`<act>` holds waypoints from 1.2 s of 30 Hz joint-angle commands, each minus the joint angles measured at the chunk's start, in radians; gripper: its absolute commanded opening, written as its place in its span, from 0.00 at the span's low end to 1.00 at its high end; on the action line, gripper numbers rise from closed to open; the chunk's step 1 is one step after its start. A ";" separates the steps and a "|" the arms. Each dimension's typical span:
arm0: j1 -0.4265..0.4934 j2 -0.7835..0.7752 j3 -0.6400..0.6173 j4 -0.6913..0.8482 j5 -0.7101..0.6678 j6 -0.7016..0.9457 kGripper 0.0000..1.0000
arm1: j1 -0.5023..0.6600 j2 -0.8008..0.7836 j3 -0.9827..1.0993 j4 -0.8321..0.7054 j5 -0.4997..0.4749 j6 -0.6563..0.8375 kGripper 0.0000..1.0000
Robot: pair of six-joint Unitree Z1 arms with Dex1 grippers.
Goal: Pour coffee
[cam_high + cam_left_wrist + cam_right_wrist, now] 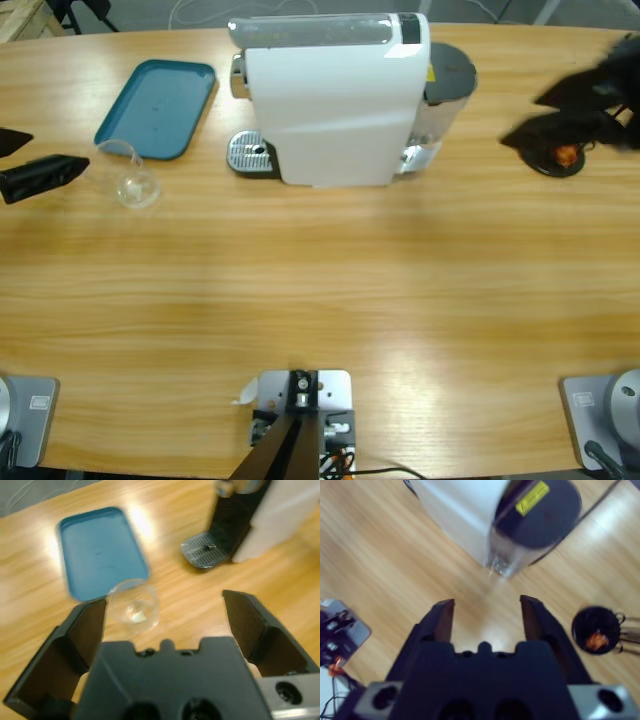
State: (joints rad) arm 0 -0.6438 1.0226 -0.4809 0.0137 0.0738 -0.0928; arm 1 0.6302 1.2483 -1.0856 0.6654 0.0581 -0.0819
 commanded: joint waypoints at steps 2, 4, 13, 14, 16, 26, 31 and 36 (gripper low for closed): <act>-0.007 0.167 0.116 -0.097 0.049 -0.131 1.00 | -0.006 -0.190 0.173 -0.078 0.001 0.074 1.00; -0.007 0.161 0.128 -0.115 0.050 -0.131 1.00 | -0.006 -0.204 0.200 -0.083 0.003 0.074 1.00; -0.007 0.231 0.145 -0.187 0.101 -0.125 1.00 | -0.006 -0.294 0.274 -0.081 0.000 0.083 1.00; -0.007 0.256 0.143 -0.210 0.100 -0.126 1.00 | -0.006 -0.300 0.278 -0.081 0.000 0.083 1.00; -0.007 0.308 0.143 -0.248 0.100 -0.128 1.00 | -0.006 -0.305 0.282 -0.081 -0.001 0.083 1.00; -0.007 0.470 0.143 -0.373 0.139 -0.131 1.00 | -0.006 -0.329 0.304 -0.078 -0.003 0.082 1.00; -0.007 0.537 0.142 -0.444 0.187 -0.131 1.00 | -0.006 -0.325 0.306 -0.080 -0.007 0.081 1.00; -0.007 0.602 0.146 -0.518 0.216 -0.131 0.96 | -0.006 -0.323 0.307 -0.083 -0.014 0.079 1.00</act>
State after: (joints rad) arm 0 -0.6439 1.5187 -0.3658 -0.4173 0.2512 -0.2124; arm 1 0.6300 0.9476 -0.8154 0.5895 0.0562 -0.0068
